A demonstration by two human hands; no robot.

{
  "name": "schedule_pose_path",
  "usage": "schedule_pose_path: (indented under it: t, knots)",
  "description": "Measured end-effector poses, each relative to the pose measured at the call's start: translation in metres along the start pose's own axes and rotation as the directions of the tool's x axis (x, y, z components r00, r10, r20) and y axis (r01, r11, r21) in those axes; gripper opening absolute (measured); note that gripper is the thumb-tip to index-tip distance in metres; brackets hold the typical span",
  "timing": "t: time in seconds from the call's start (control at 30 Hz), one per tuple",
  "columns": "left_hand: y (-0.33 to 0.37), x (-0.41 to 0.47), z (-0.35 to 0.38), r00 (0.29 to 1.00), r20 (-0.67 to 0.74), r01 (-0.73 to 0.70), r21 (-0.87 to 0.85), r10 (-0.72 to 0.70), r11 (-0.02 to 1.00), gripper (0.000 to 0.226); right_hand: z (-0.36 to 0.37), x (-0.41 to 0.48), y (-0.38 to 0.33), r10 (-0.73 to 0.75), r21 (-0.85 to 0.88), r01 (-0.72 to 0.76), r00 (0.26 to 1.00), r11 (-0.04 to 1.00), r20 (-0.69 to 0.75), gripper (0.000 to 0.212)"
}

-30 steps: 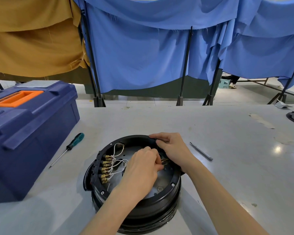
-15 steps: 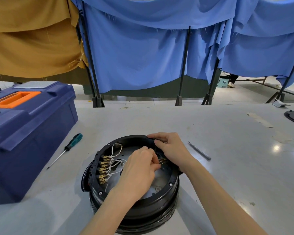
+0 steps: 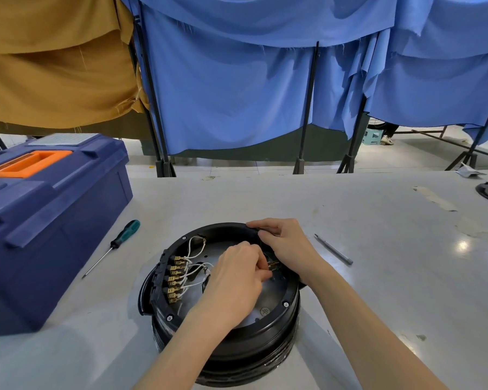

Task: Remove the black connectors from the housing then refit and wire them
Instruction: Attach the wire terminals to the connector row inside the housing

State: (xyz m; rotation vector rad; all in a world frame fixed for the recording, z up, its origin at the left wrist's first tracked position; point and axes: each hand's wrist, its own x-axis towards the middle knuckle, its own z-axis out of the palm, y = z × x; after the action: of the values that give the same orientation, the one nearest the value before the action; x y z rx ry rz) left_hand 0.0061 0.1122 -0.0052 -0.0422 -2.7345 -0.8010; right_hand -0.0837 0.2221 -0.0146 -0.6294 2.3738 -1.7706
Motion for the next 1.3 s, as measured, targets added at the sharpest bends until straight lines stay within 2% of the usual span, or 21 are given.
schedule_pose_path:
  t: [0.1, 0.4, 0.57, 0.63, 0.7, 0.83, 1.03, 1.17, 1.3]
  knots:
    - [0.004, 0.002, 0.002, 1.0, -0.011, 0.007, 0.037, -0.006, 0.999, 0.005, 0.0, 0.0, 0.0, -0.001, 0.0, 0.001, 1.0, 1.0, -0.004, 0.033]
    - [0.004, 0.002, 0.01, 0.994, -0.046, -0.091, 0.188, 0.101, 0.978, 0.005, 0.0, 0.001, 0.001, 0.015, 0.008, -0.015, 1.0, 1.0, -0.007, 0.034]
    - [0.003, 0.006, 0.0, 0.968, 0.055, -0.249, 0.332, 0.244, 0.91, 0.017, 0.001, 0.001, 0.0, 0.017, 0.02, -0.017, 1.0, 1.0, -0.003, 0.034]
    - [0.007, 0.005, -0.006, 0.918, 0.06, -0.377, 0.428, 0.391, 0.821, 0.015, 0.0, 0.0, 0.0, 0.018, 0.026, -0.018, 1.0, 1.0, 0.002, 0.034]
    - [0.009, 0.004, -0.009, 0.871, 0.102, -0.471, 0.453, 0.481, 0.756, 0.029, 0.0, 0.0, 0.0, 0.023, 0.037, -0.023, 1.0, 0.999, 0.005, 0.034]
    - [0.008, 0.008, -0.014, 0.798, 0.148, -0.566, 0.519, 0.584, 0.641, 0.034, 0.0, 0.0, 0.0, 0.025, 0.044, -0.025, 1.0, 0.999, 0.01, 0.032]
    - [-0.003, 0.011, -0.012, 0.649, 0.254, -0.671, 0.636, 0.717, 0.382, 0.029, 0.0, 0.001, 0.0, 0.025, 0.04, -0.025, 1.0, 0.999, 0.009, 0.034]
    - [-0.009, 0.015, -0.01, 0.583, 0.269, -0.707, 0.634, 0.767, 0.315, 0.031, 0.001, 0.0, 0.0, 0.014, 0.036, -0.014, 1.0, 0.999, 0.003, 0.034]
    - [-0.012, 0.016, -0.008, 0.565, 0.266, -0.726, 0.61, 0.781, 0.317, 0.032, 0.001, 0.001, 0.0, 0.01, 0.038, -0.01, 1.0, 0.999, 0.002, 0.034]
